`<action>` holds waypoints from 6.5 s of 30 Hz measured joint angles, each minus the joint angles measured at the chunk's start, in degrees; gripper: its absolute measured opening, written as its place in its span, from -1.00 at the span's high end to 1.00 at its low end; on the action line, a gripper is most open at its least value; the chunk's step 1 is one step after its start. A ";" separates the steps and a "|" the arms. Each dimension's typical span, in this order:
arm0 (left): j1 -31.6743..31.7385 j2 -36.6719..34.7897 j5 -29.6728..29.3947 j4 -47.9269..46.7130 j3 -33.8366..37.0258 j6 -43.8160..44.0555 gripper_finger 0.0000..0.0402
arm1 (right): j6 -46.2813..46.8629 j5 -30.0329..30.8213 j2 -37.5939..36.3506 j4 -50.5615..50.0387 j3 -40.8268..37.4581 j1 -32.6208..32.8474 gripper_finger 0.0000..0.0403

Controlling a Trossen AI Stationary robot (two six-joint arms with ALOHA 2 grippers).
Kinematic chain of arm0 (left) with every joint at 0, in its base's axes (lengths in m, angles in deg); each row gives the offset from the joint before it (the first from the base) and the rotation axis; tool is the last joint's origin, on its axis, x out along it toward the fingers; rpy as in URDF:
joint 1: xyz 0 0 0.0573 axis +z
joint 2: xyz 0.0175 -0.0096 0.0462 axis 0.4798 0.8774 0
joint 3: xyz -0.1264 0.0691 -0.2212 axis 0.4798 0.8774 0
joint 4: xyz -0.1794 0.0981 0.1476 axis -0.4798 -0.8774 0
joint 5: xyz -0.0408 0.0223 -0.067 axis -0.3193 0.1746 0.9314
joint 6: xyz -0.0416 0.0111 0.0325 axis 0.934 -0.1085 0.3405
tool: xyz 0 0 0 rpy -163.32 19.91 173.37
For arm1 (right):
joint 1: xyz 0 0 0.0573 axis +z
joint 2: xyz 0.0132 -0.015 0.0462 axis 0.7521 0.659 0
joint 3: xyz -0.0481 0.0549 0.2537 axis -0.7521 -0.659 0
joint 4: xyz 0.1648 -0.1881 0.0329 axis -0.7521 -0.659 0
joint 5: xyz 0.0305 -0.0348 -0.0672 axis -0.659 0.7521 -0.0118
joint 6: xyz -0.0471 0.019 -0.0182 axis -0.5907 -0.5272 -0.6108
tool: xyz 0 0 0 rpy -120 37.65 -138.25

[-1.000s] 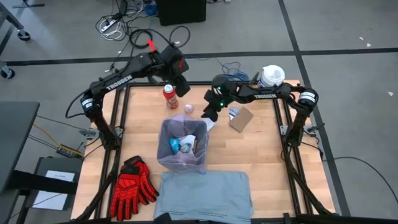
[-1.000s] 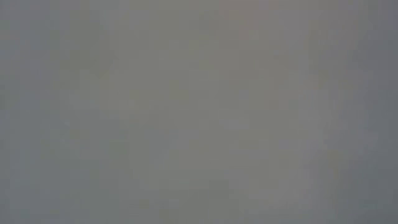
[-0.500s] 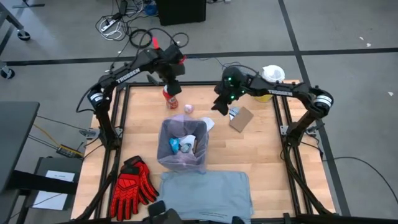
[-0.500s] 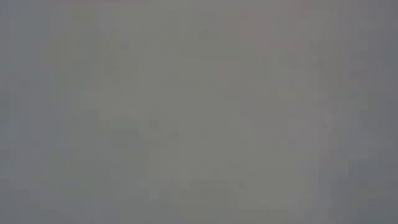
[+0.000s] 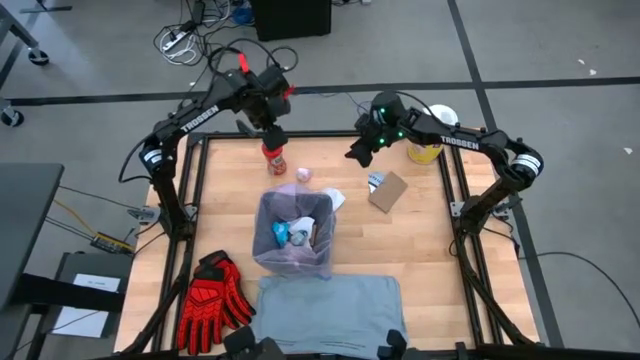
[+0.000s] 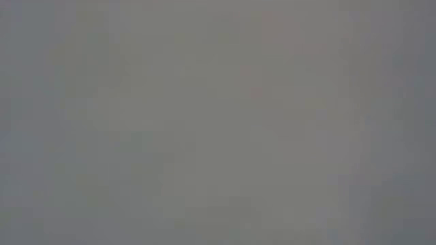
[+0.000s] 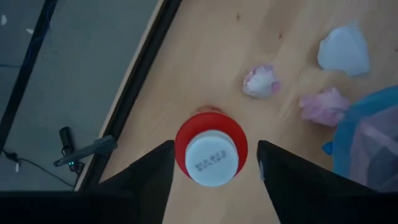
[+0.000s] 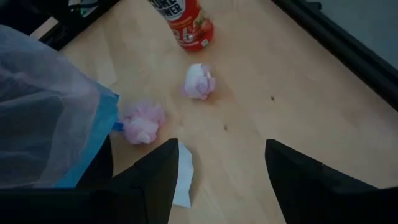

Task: Place trash/remove bag and relplace
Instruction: Put the red bottle into the trash bin

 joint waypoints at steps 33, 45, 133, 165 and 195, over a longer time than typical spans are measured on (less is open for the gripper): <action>1.38 0.06 -0.28 -1.96 0.08 -1.45 -0.44 | -4.37 -0.98 0.07 1.73 0.00 -0.24 -0.13; 4.27 -4.02 -1.30 -3.72 -6.37 -0.83 -0.34 | -3.14 -2.41 0.07 1.46 0.00 -0.24 -0.13; -0.24 -22.19 -1.55 47.58 47.44 17.63 0.09 | 2.10 -5.01 0.09 2.08 0.00 0.74 -0.07; -8.34 -22.28 3.37 12.59 -6.58 24.98 0.09 | 0.52 -9.07 0.09 0.53 0.00 2.20 -0.05; -40.58 -19.90 -3.65 2.73 4.97 29.88 0.06 | 11.18 3.34 0.01 2.26 0.00 14.08 -0.05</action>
